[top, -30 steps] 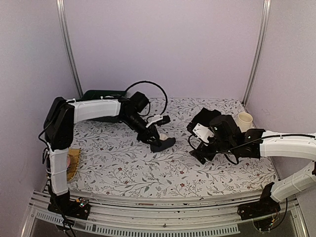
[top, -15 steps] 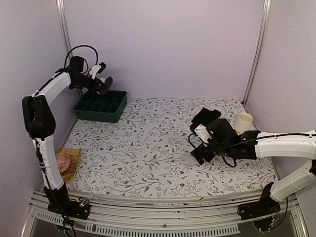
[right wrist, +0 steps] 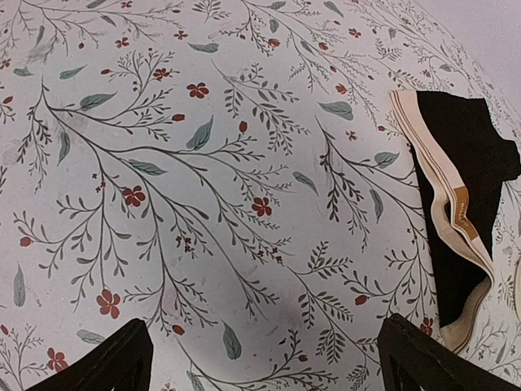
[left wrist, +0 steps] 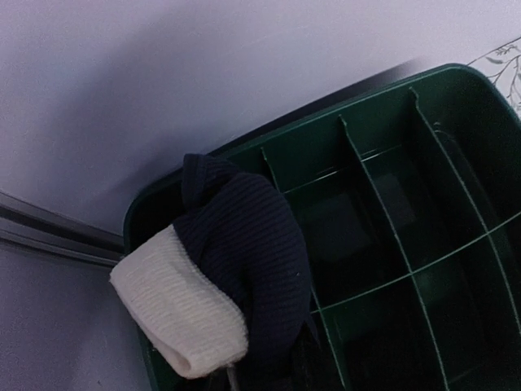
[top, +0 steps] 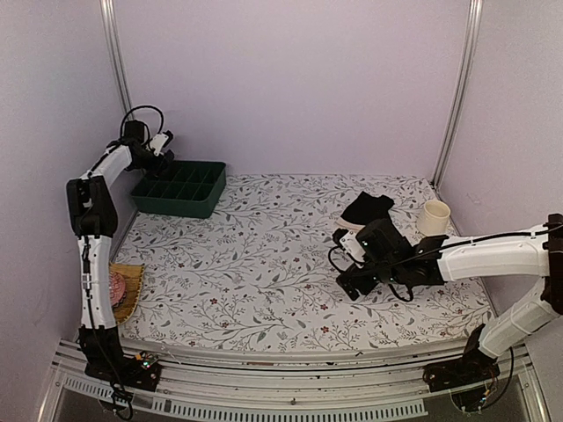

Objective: Roll the underwear
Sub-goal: Move the storage box to the corner of the board.

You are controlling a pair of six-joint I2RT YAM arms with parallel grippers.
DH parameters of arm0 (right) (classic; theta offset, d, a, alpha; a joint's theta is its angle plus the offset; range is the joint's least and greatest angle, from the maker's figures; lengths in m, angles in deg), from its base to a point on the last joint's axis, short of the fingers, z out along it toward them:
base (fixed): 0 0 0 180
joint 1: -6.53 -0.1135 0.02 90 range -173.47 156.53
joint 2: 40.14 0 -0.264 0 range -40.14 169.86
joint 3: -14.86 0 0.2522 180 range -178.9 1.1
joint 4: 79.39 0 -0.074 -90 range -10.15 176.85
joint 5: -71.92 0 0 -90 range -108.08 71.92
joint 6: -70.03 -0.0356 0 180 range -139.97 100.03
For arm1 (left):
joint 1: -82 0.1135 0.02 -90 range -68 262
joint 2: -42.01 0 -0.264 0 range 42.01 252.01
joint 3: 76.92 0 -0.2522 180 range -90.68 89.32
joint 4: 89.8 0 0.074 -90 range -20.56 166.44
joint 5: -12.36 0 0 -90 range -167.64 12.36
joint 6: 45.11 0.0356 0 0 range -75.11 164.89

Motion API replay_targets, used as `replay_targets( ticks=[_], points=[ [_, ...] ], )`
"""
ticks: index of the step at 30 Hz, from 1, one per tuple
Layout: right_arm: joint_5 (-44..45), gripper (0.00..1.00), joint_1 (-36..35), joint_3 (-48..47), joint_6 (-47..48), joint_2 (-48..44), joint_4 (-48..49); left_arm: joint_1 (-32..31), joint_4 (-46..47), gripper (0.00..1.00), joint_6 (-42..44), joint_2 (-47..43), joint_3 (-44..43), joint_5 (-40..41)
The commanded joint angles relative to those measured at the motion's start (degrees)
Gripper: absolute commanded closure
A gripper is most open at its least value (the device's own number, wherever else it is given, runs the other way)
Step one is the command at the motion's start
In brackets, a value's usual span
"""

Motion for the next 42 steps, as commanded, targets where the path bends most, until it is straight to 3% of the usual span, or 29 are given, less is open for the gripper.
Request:
replay_targets(
  ticks=[1,6,12,20,36,42],
  points=[
    [-0.3,0.01,-0.6,-0.3,-0.7,2.8,1.1,0.2,7.7,1.00,4.0,2.4,-1.0,8.6],
    [-0.1,0.01,-0.9,-1.1,-0.6,4.9,0.9,0.8,4.6,1.00,2.9,2.9,-0.5,7.4],
    [-0.1,0.01,-0.9,-1.1,-0.2,4.9,0.8,0.8,0.7,1.00,0.6,-2.1,9.7,2.5],
    [-0.1,0.01,-1.4,-0.9,-0.2,4.7,0.7,1.2,-4.0,1.00,-1.8,-4.8,12.8,1.2],
    [-1.0,0.01,-2.3,-1.1,0.3,3.8,0.6,1.0,-5.6,1.00,-4.3,-26.8,45.3,-9.9],
    [-1.0,0.01,-2.8,-1.6,0.4,4.5,0.4,1.3,2.5,1.00,-8.2,-35.1,49.8,-5.1]
  ],
)
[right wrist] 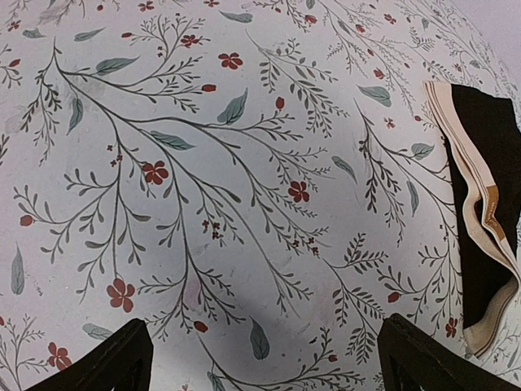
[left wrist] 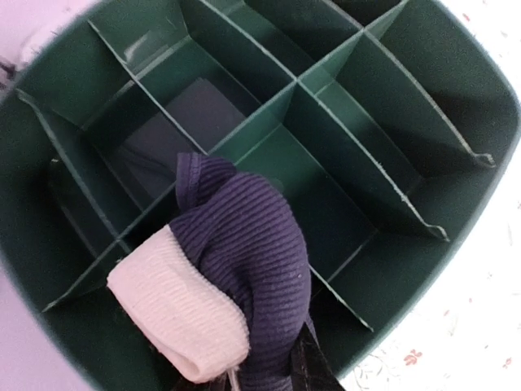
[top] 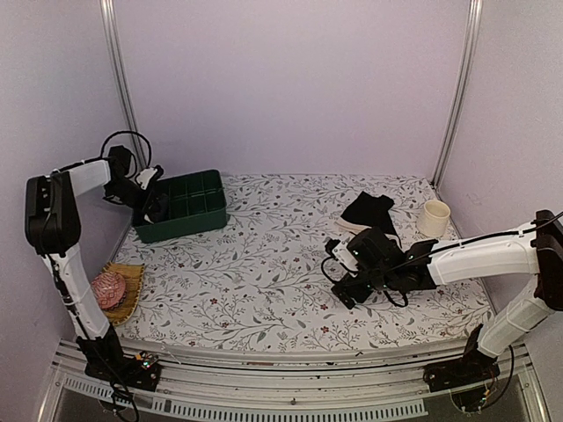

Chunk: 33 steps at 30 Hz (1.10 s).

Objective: Roll the underwear
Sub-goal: Move the storage box to the corner of the board, then place the underwear in the storage box.

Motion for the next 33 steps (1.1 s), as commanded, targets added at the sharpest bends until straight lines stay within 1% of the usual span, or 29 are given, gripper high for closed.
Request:
replay_targets(
  ticks=[1,5,10,13,18,26,29,33],
  points=[
    [-0.5,0.01,-0.7,-1.5,0.3,0.2,0.2,0.0,7.0,1.00,-4.3,-5.7,0.1,2.9],
    [-0.6,0.01,-0.8,-1.6,0.3,1.1,0.4,0.0,8.0,1.00,-10.1,-3.5,-5.8,7.1],
    [-0.6,0.01,-0.9,-2.1,0.3,2.4,0.3,0.5,6.9,1.00,-15.8,1.5,-10.4,10.4],
    [-0.6,0.01,-1.1,-2.2,0.4,2.7,0.3,1.2,6.6,1.00,-19.9,4.0,-11.9,11.9],
    [-0.5,0.01,-1.2,-2.0,0.5,2.4,0.3,1.6,8.1,1.00,-24.2,5.4,-12.5,15.8],
    [-0.5,0.01,-1.5,-2.0,0.5,2.6,0.7,2.0,7.4,1.00,-26.9,10.7,-17.4,23.3],
    [-0.5,0.01,-1.5,-2.1,0.5,3.0,0.7,2.1,6.8,1.00,-27.0,12.4,-18.2,24.3],
    [-0.5,0.01,-1.6,-2.4,0.7,3.6,0.6,2.2,5.6,1.00,-25.7,14.8,-20.6,22.3]
  ],
)
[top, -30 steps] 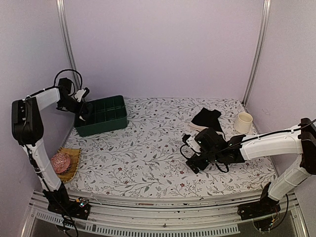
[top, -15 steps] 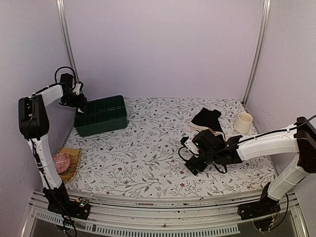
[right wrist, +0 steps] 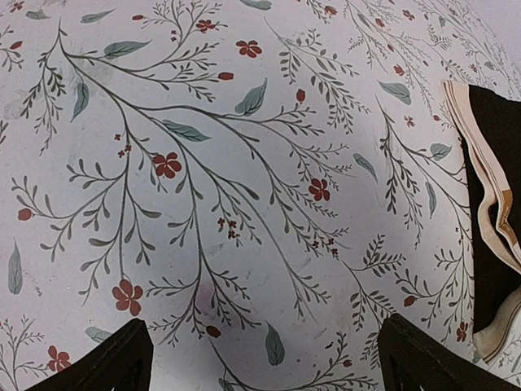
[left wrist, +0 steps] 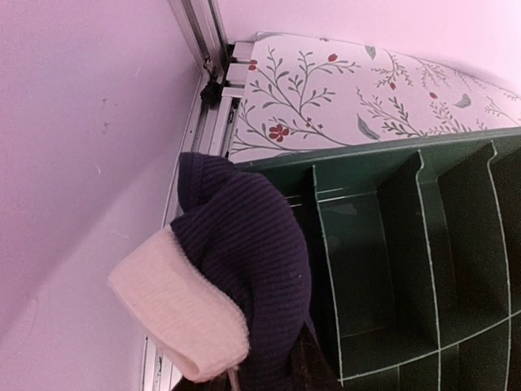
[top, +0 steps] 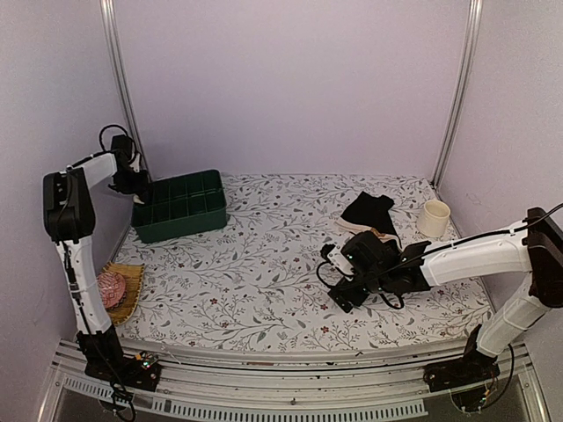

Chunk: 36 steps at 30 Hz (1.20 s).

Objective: Roll the underwear
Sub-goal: Place the underwear in the storage box.

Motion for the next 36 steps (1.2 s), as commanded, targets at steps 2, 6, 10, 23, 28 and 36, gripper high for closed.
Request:
replay_targets(
  ticks=[2,6,10,23,28,36],
  points=[
    [-0.6,0.01,-0.5,-1.5,0.5,1.3,0.5,0.5,-1.8,1.00,1.2,3.9,-4.8,-1.2],
    [-0.5,0.01,-0.6,-1.5,0.5,1.4,0.5,0.7,-4.3,1.00,2.7,7.0,-8.1,-3.4],
    [-0.5,0.01,-0.6,-1.5,0.6,1.5,0.6,1.2,-9.8,1.00,3.1,11.0,-12.4,-7.6],
    [-0.4,0.01,-1.0,-2.0,0.6,2.4,0.4,1.8,-15.9,1.00,6.1,16.6,-15.4,-8.4],
    [-0.4,0.01,-1.2,-2.1,0.7,2.8,0.4,2.1,-18.6,1.00,7.4,21.7,-19.8,-7.4],
    [-0.7,0.01,-1.3,-2.7,0.9,4.1,0.4,2.1,-16.1,0.80,7.8,19.6,-19.4,-4.5]
  ],
)
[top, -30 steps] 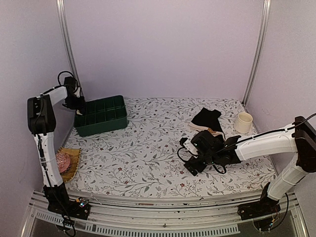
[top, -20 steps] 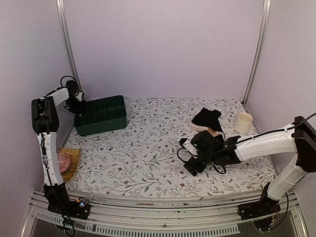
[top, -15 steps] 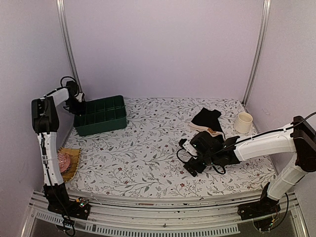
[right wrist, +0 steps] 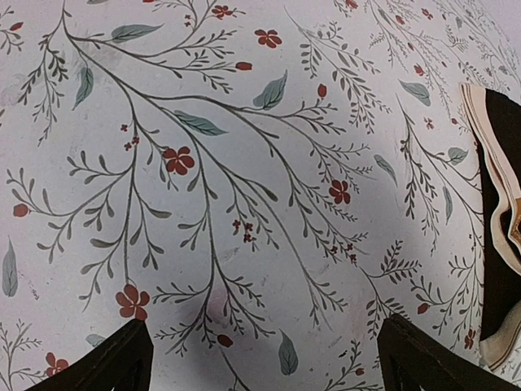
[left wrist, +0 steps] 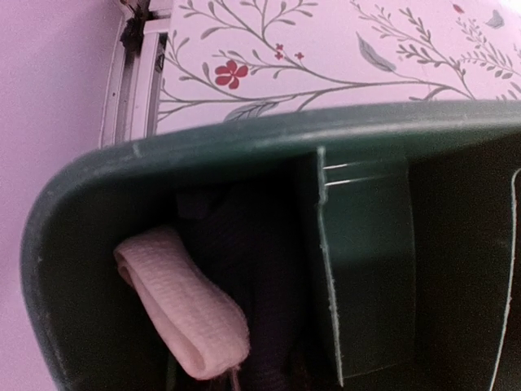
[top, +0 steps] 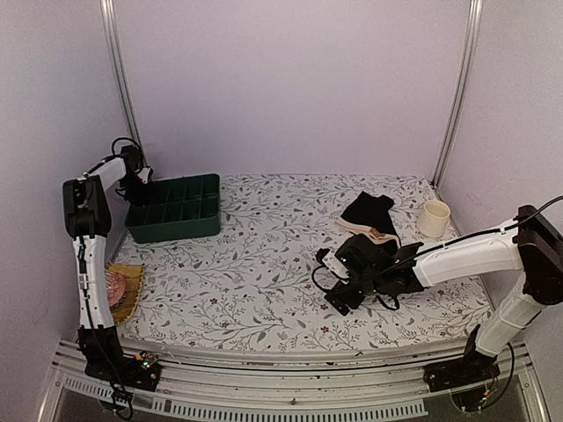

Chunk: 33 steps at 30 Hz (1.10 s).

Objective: Roll the underwear
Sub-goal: Place the underwear in the storage box.

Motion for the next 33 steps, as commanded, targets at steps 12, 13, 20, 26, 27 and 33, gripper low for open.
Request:
replay_targets(
  ticks=[12,13,20,26,27,33],
  points=[
    [-0.8,0.01,-0.9,-1.8,0.4,1.5,0.3,0.7,-0.8,0.48,2.5,-0.6,-0.2,2.7],
    [-0.8,0.01,-0.9,-1.8,0.4,1.5,0.4,0.6,-0.8,0.48,2.6,-0.8,-0.5,3.0],
    [-0.9,0.01,-1.1,-2.1,0.4,2.0,0.4,-0.3,1.0,0.51,3.7,-2.6,-0.7,4.7],
    [-0.9,0.01,-1.2,-2.3,0.6,2.3,0.4,-0.6,2.7,0.58,5.1,-3.8,0.6,7.1],
    [-0.9,0.01,-1.3,-2.3,0.6,2.3,0.4,-0.6,3.0,0.55,5.5,-4.1,0.9,7.3],
    [-1.0,0.01,-1.3,-2.3,0.7,2.4,0.3,-0.6,5.0,0.52,5.8,-5.6,2.2,8.0]
  ],
)
